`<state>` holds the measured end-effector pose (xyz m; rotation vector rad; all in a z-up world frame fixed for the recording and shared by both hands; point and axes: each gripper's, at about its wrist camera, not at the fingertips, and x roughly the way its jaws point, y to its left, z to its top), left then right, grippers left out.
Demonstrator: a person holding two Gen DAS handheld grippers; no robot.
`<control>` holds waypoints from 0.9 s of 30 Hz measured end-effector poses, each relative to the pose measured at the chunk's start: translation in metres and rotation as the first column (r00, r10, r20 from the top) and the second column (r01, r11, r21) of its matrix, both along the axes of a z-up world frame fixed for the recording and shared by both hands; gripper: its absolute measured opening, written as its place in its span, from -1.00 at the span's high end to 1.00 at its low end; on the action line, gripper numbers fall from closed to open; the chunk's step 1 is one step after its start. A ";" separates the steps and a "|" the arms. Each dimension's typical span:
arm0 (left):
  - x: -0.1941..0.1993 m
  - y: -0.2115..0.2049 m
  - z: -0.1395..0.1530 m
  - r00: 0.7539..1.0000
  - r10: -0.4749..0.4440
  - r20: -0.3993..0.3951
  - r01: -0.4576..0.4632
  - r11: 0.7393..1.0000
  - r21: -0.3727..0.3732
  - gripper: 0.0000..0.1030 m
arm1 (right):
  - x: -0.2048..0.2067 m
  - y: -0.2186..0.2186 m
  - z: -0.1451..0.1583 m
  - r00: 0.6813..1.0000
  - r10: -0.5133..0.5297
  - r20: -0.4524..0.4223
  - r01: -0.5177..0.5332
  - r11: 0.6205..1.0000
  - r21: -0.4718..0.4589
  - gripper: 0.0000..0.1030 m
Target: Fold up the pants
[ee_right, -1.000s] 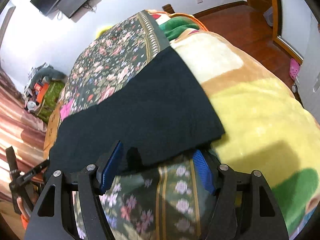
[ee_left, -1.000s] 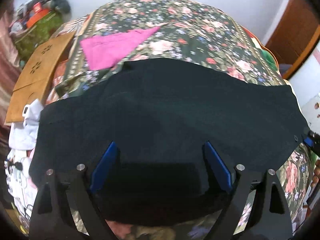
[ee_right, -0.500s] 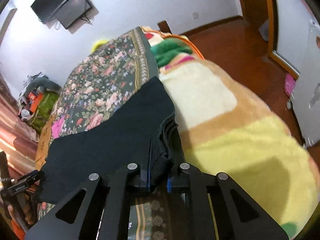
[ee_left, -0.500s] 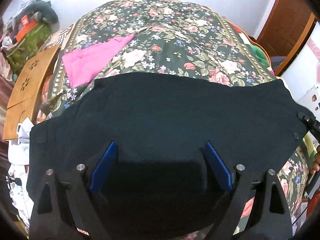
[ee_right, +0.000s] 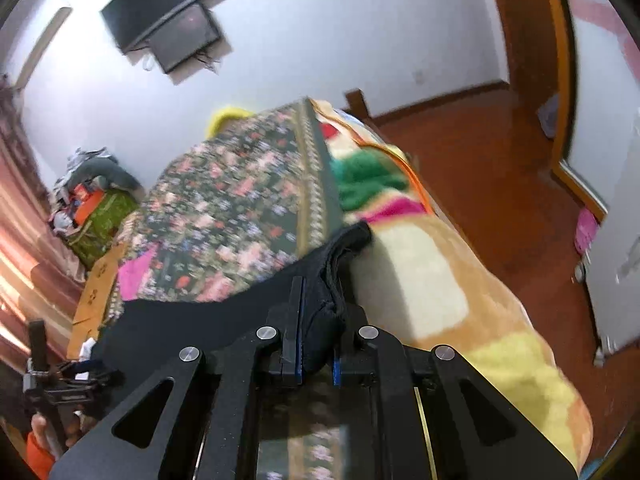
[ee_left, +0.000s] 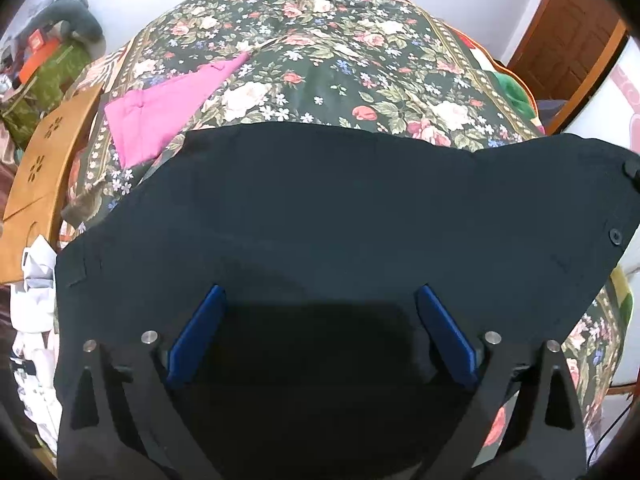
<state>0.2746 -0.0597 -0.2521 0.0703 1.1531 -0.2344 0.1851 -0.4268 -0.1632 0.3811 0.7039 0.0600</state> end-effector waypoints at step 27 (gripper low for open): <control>-0.052 0.122 0.078 0.937 0.264 0.227 -0.252 0.964 -0.081 -0.91 | 0.061 0.260 0.007 0.836 0.548 -0.012 -0.548 0.833 -0.078 0.84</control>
